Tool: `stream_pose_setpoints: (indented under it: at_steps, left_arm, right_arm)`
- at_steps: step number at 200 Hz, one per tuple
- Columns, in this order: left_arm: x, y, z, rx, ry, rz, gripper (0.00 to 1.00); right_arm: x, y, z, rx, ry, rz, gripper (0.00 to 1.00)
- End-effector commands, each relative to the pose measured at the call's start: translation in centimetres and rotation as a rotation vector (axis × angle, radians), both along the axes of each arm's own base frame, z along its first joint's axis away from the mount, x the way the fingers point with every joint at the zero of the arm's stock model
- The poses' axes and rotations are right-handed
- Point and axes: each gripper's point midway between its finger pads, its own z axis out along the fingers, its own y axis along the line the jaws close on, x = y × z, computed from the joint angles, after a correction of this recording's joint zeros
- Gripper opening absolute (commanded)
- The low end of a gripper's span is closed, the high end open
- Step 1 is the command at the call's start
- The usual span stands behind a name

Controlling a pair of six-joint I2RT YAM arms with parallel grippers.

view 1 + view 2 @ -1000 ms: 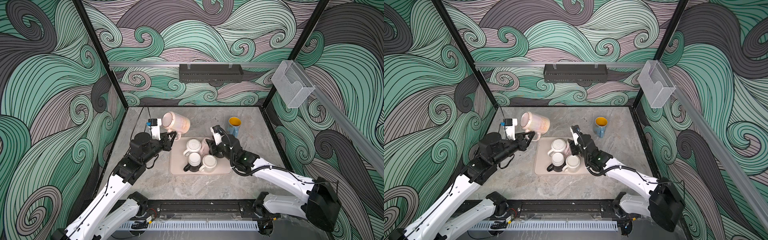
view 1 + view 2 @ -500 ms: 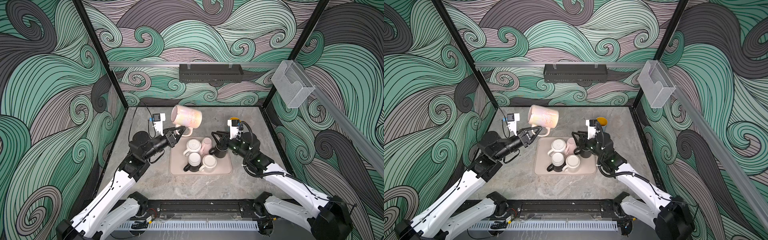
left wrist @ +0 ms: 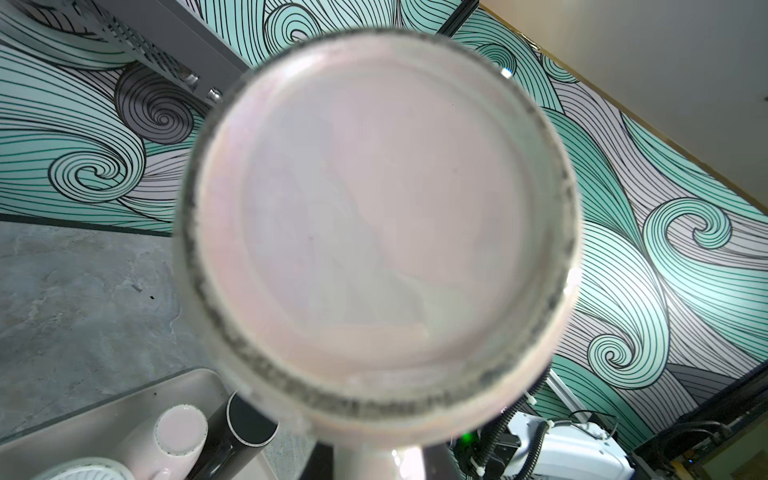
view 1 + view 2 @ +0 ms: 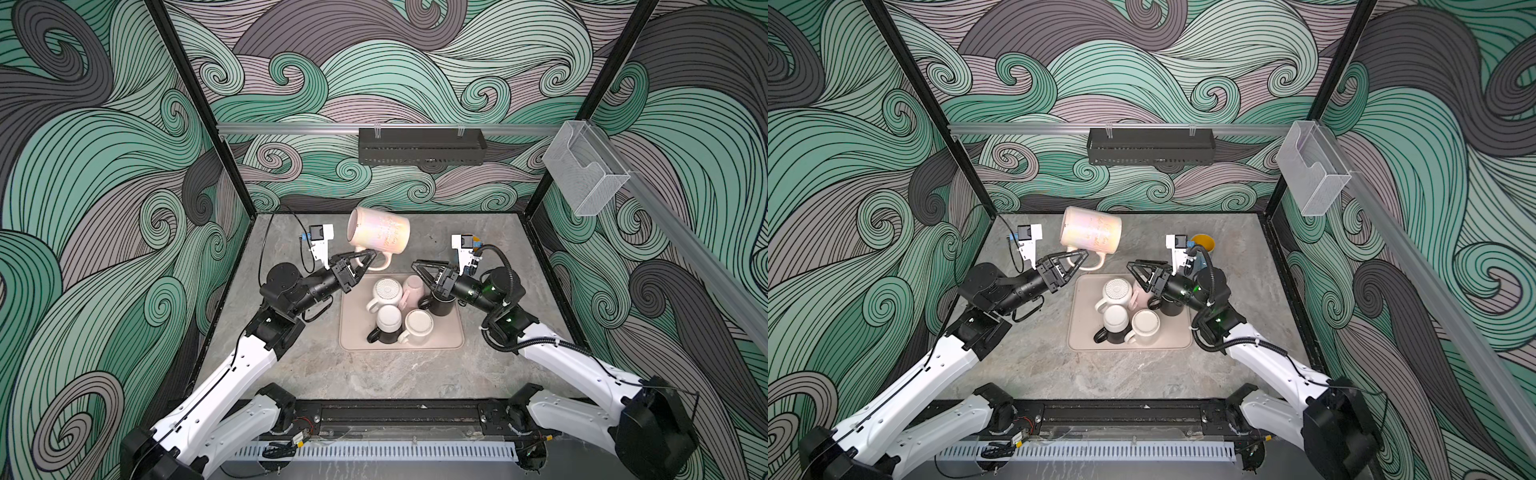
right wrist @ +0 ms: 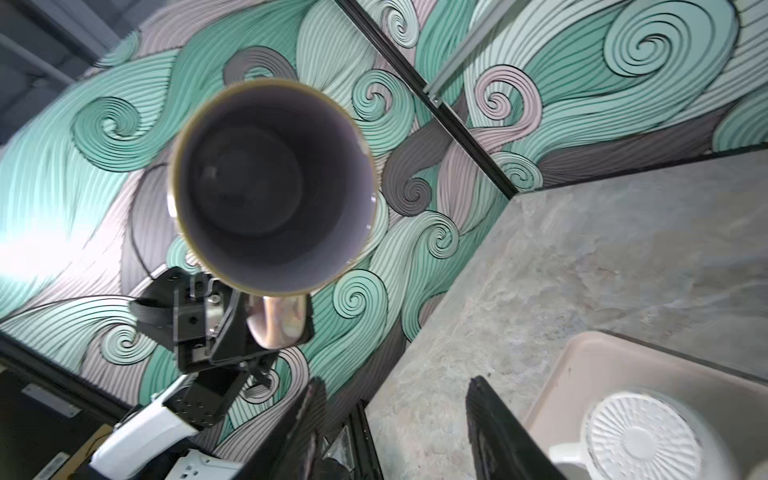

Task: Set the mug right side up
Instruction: 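Grasp the pink mug's rim with the right gripper while the left holds it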

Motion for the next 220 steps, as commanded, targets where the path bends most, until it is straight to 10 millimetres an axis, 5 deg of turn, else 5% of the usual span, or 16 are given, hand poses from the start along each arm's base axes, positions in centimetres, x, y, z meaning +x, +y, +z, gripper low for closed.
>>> stream_pose_setpoints:
  at_steps: [1, 220]
  left_arm:
    - [-1.5, 0.6, 5.6, -0.142, -0.176, -0.041, 0.0]
    - [-0.5, -1.4, 4.0, -0.218, -0.096, -0.169, 0.0]
  right_arm:
    - [-2.1, 0.3, 3.1, 0.117, -0.082, 0.109, 0.53]
    - [0.2, 3.9, 6.2, 0.273, -0.066, 0.191, 0.47]
